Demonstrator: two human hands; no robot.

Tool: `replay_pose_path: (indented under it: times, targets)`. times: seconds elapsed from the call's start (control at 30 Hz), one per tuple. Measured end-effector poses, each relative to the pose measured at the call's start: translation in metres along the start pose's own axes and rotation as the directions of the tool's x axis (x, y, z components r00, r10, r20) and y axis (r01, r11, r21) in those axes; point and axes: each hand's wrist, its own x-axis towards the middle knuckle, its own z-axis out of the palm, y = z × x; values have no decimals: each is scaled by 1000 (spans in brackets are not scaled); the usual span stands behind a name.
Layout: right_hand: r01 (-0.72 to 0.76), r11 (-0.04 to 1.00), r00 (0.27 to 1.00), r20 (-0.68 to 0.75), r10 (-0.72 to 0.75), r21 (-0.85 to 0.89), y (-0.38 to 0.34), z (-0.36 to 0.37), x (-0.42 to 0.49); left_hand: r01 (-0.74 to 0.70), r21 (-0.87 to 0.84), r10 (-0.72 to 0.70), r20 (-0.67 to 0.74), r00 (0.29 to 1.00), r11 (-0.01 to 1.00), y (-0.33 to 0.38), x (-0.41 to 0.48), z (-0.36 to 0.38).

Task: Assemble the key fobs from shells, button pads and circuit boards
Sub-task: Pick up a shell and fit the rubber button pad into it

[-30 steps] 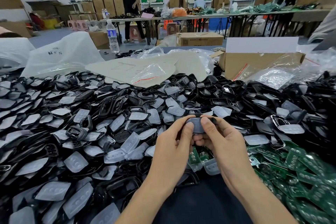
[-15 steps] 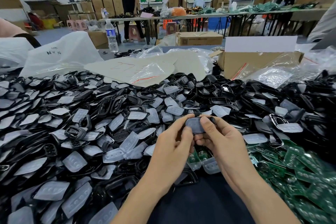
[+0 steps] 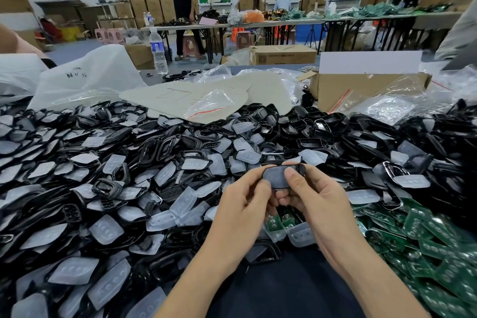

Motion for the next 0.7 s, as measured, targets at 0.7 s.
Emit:
replay_pose_path:
  times: [0.7]
  targets:
    - [83, 975, 992, 115, -60, -208, 4, -2, -2, -77, 226, 59, 88, 994, 971, -4, -7, -2]
